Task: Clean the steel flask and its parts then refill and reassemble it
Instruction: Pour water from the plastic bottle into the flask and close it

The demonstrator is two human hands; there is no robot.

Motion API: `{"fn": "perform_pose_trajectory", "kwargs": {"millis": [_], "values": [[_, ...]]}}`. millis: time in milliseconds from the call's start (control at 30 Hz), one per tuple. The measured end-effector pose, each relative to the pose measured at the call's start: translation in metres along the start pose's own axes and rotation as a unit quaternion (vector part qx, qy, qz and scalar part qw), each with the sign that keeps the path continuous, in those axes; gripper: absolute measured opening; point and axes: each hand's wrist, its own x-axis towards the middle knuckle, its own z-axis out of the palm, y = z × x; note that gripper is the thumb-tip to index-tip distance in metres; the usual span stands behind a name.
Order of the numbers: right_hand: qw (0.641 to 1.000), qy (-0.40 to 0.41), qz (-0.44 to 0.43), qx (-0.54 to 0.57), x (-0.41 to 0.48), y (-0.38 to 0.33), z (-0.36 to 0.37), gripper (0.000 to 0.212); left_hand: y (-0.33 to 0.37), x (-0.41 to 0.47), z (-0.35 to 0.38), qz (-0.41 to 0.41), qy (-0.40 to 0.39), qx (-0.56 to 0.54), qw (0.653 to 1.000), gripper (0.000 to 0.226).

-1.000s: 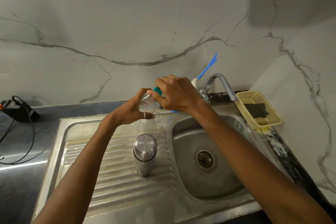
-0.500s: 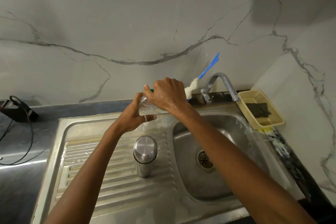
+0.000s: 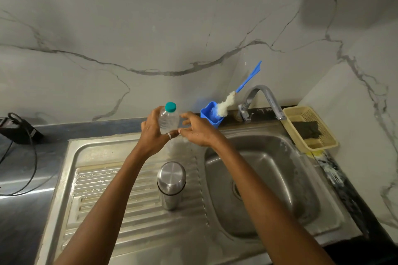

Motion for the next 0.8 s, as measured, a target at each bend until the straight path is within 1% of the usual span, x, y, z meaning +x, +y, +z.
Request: {"fn": "perform_pose_trajectory", "kwargs": {"millis": [67,167,233,267,300,367,433,467,533,700,800], "values": [[0.999,-0.025,-0.013,0.038,0.005,0.007,0.011,0.070,-0.004,-0.007,0.004,-0.008,-0.026,-0.005,1.000,0.092],[0.996,-0.076,-0.014,0.050,0.013,0.016,0.024,0.090,-0.018,-0.010,0.008,-0.031,-0.041,-0.039,0.998,0.106],[0.996,-0.076,-0.006,0.037,0.017,0.021,0.034,0.099,-0.027,-0.007,0.011,-0.037,-0.052,-0.052,0.997,0.110],[0.998,-0.065,0.001,0.026,0.019,0.023,0.039,0.100,-0.026,-0.008,0.011,-0.038,-0.059,-0.054,0.996,0.109],[0.999,-0.047,0.007,0.013,0.022,0.025,0.044,0.098,-0.025,-0.008,0.010,-0.032,-0.064,-0.053,0.996,0.103],[1.000,-0.010,0.008,-0.010,0.025,0.028,0.051,0.085,-0.023,-0.007,0.008,-0.023,-0.081,-0.040,0.996,0.091],[1.000,0.006,0.008,-0.022,0.029,0.031,0.055,0.073,-0.023,-0.005,0.005,-0.024,-0.093,-0.042,0.995,0.092],[1.000,0.010,0.006,-0.026,0.030,0.031,0.057,0.070,-0.022,-0.004,0.004,-0.028,-0.098,-0.043,0.994,0.094],[0.999,0.018,0.005,-0.030,0.032,0.034,0.059,0.065,-0.021,-0.002,0.003,-0.034,-0.107,-0.036,0.993,0.090],[1.000,0.028,0.003,0.001,0.038,0.040,0.063,0.065,-0.028,0.001,0.007,-0.023,-0.093,-0.008,0.995,0.080],[1.000,0.019,0.010,0.008,0.035,0.038,0.060,0.078,-0.028,-0.001,0.005,-0.022,-0.095,-0.011,0.995,0.088]]}}
